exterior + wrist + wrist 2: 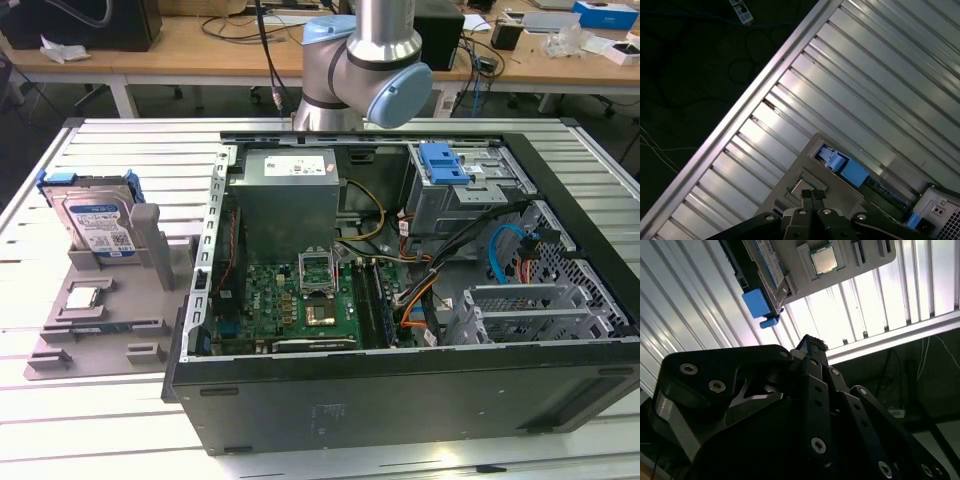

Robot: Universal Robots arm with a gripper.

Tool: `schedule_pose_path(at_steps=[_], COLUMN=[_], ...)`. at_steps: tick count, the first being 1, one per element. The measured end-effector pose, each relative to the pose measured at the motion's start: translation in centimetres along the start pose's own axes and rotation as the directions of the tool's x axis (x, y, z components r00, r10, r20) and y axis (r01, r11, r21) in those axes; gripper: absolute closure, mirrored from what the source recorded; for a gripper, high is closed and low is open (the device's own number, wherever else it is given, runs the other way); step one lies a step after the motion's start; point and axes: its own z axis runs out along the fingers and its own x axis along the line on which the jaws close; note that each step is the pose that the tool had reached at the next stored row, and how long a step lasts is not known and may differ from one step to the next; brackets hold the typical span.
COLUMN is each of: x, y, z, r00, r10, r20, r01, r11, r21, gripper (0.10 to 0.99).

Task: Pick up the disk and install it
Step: 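Pick up the disk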

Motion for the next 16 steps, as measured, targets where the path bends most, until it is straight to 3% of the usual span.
schedule_pose_path(at_steps=[5, 16], x=[0.0, 0.0], y=[0.0, 0.0], z=[0.0, 0.0], r00=[0.9954, 0.9714], r10=[-0.095, -0.237], r20=[-0.0042, -0.0101], r01=[0.095, 0.237], r11=[0.9955, 0.9714], r21=[-0.002, -0.007], gripper=[0.98, 0.98])
